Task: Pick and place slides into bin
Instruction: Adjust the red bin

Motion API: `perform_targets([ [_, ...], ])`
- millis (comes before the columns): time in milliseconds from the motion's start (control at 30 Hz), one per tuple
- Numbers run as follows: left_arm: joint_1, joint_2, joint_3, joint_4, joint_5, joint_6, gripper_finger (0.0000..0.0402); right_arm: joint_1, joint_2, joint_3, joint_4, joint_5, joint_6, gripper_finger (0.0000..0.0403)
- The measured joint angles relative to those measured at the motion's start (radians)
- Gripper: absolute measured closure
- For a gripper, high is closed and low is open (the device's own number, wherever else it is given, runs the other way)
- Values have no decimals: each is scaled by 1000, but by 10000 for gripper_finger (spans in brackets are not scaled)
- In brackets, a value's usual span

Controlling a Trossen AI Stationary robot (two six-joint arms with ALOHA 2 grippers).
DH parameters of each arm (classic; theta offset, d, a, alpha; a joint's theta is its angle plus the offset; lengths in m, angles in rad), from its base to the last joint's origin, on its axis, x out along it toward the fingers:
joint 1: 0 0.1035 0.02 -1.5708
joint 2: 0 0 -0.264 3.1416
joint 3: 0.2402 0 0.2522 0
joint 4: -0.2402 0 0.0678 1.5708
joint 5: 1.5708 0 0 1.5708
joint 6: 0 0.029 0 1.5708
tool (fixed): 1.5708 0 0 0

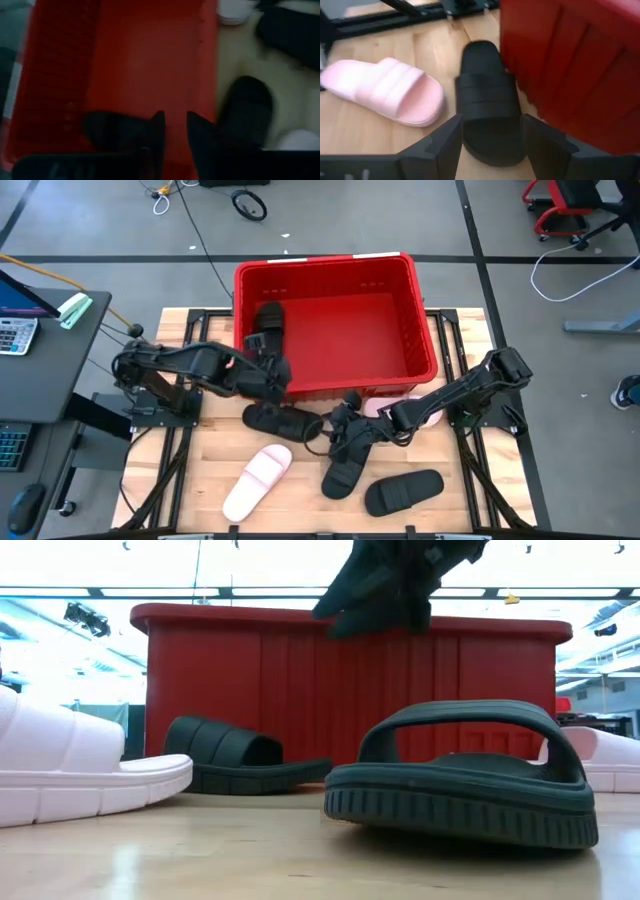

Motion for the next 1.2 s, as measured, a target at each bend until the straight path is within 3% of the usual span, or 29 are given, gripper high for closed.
perform_targets([
  [200, -126, -2, -58, -56, 168, -184, 314, -11, 73, 0, 2, -14, 64, 197],
  [400, -246, -2, -282, -18, 120, -304, 318, -30, 104, -1, 4, 79, 63, 197],
  [500, -278, -2, -428, -9, 39, -419, 326, -62, 99, -1, 4, 82, 56, 197],
  [667, -284, -2, -642, 38, 30, -635, 333, -113, 100, -1, 28, 71, 47, 197],
  [900, -285, -1, -816, 220, 31, -651, 329, -153, 103, -1, 92, 55, -20, 197],
  [1067, -279, -2, -870, 284, 31, -652, 335, -181, 103, -1, 191, 62, -84, 197],
  [1200, -273, -2, -887, 356, 27, -645, 337, -196, 103, 0, 199, -9, -50, 197],
])
